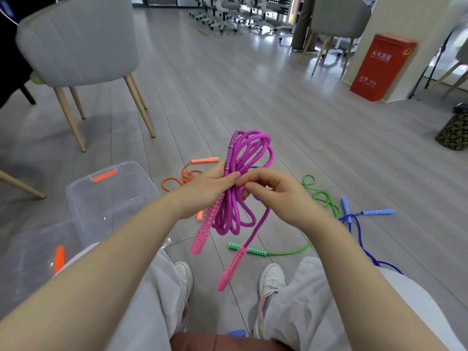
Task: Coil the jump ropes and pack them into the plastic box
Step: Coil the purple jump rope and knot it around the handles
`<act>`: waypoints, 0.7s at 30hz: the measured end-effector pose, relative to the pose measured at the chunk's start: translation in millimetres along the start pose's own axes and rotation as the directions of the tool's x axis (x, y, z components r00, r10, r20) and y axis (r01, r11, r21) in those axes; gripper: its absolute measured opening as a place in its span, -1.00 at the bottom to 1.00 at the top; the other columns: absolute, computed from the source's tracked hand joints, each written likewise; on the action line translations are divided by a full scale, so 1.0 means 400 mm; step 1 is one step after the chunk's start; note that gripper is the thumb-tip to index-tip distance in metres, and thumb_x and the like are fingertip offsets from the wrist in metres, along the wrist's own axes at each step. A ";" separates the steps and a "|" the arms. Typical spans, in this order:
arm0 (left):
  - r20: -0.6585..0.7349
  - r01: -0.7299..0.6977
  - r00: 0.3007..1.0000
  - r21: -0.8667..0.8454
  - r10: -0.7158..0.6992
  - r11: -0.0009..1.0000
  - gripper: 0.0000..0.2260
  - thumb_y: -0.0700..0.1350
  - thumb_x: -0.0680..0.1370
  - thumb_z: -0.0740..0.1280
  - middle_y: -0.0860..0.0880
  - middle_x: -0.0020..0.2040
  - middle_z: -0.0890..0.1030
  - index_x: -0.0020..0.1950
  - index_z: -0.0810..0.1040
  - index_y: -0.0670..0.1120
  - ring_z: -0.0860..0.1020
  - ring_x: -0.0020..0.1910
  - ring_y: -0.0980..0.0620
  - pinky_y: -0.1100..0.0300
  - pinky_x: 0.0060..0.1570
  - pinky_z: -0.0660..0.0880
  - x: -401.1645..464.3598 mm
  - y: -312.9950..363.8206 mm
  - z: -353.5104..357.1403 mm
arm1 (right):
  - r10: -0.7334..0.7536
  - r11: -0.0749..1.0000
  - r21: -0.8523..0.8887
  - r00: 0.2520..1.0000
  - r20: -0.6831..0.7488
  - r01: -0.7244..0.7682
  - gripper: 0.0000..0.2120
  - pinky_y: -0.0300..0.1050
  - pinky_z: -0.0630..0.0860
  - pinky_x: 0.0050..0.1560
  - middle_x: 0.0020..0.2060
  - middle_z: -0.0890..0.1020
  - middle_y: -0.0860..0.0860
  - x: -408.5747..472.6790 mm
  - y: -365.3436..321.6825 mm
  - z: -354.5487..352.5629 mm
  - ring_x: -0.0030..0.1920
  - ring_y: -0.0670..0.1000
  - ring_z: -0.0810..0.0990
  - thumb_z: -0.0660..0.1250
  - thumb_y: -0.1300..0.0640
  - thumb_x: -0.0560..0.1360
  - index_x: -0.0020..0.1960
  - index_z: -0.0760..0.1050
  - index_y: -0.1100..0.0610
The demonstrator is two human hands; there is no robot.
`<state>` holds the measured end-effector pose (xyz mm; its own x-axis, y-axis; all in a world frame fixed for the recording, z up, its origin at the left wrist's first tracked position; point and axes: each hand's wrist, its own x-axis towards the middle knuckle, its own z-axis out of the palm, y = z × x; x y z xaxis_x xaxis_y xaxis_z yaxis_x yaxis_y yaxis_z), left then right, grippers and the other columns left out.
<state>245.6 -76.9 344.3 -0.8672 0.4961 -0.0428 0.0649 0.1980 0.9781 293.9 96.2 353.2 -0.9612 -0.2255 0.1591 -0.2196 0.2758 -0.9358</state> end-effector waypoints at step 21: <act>0.201 0.061 0.976 0.104 -0.081 0.993 -0.78 -0.25 0.55 0.33 0.04 -0.12 0.62 0.16 0.47 -0.03 0.60 -0.11 0.11 0.16 -0.01 0.57 -0.007 -0.004 0.003 | 0.036 0.989 -0.135 0.982 -0.187 -0.062 -0.84 -0.35 0.41 -0.37 -0.41 0.63 -0.12 0.016 0.038 0.031 -0.40 -0.18 0.55 0.47 0.22 0.44 -0.23 0.59 -0.01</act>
<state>248.4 -77.6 342.7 -0.7527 0.6380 -0.1624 0.0622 0.3145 0.9472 286.4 87.3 336.1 -0.9828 -0.0364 0.1810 -0.1797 0.4132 -0.8927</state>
